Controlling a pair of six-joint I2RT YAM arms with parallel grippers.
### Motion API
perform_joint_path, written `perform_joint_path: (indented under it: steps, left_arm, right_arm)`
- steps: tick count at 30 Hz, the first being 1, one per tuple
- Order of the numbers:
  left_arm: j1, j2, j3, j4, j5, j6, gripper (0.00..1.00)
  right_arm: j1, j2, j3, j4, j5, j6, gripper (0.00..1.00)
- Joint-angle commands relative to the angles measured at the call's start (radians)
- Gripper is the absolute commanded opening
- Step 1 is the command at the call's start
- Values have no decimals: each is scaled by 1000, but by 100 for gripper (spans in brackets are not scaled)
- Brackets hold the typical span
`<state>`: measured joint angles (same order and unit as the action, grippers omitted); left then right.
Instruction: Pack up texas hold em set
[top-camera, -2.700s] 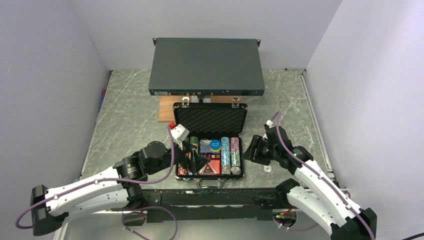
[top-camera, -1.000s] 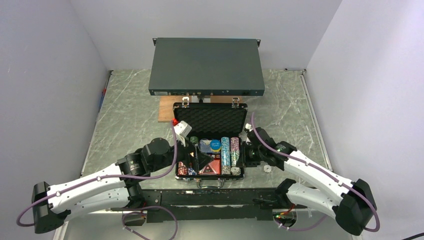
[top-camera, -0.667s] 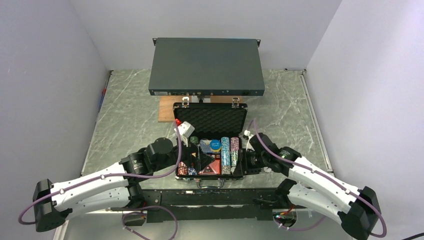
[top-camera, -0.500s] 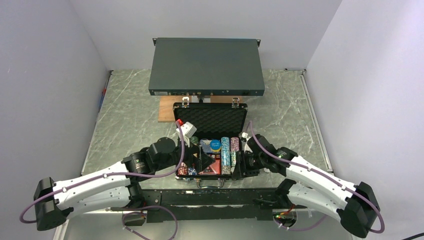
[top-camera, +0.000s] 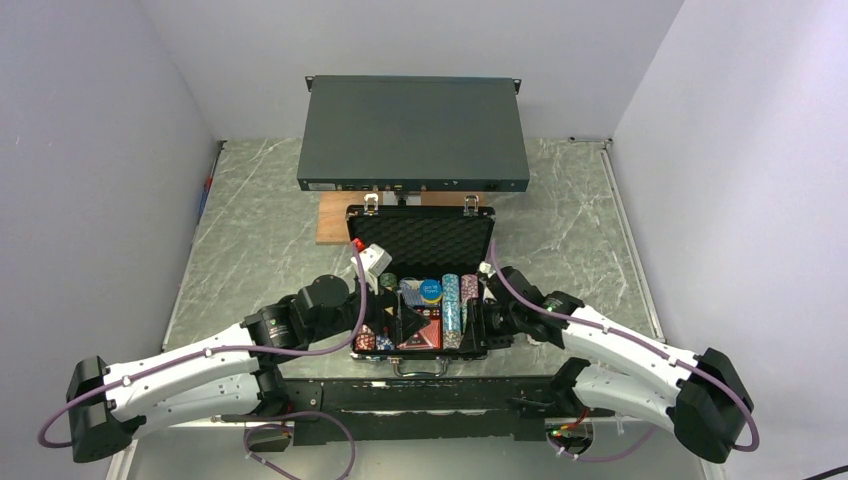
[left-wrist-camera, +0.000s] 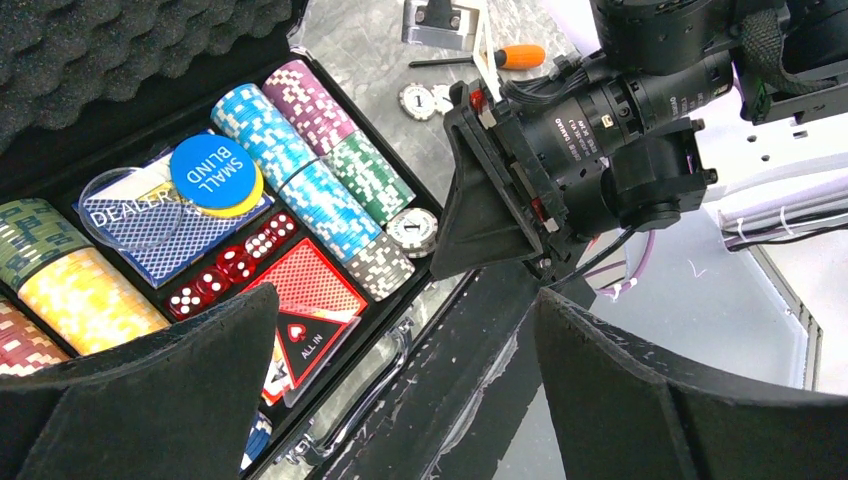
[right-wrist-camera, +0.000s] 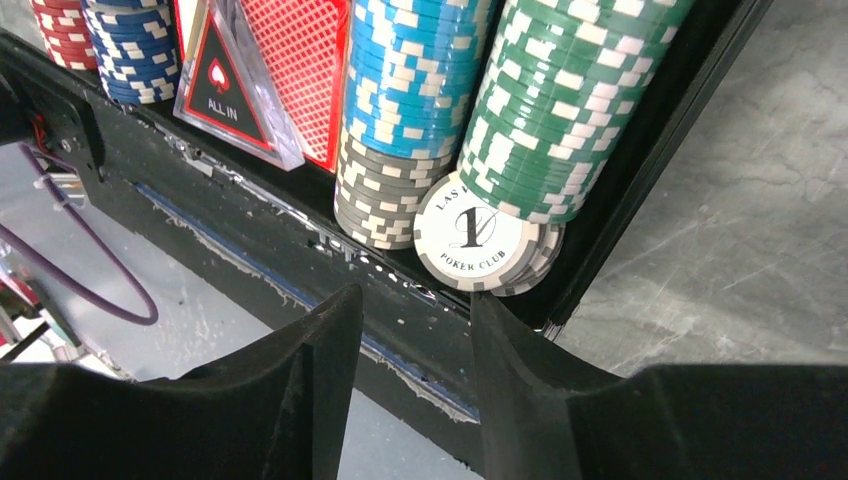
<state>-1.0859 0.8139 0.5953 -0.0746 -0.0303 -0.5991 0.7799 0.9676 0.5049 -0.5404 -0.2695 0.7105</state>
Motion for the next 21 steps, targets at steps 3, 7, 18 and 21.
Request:
perform_joint_path:
  steps: [3,7,18,21]
  left_arm:
    - [4,-24,31,5,3,-16,99]
    - [4,-34,28,6,-4,-14,99]
    - [4,-31,13,24,1,-19,99]
    - [4,-23,9,34,9,-26,99]
  right_arm:
    - [2,7,51,23,146,-8,49]
    - [3,18,80,6,204,-16,50]
    - [22,-56,83,-90,43,-59,52]
    - [30,-79,73,-101,30,-53,53]
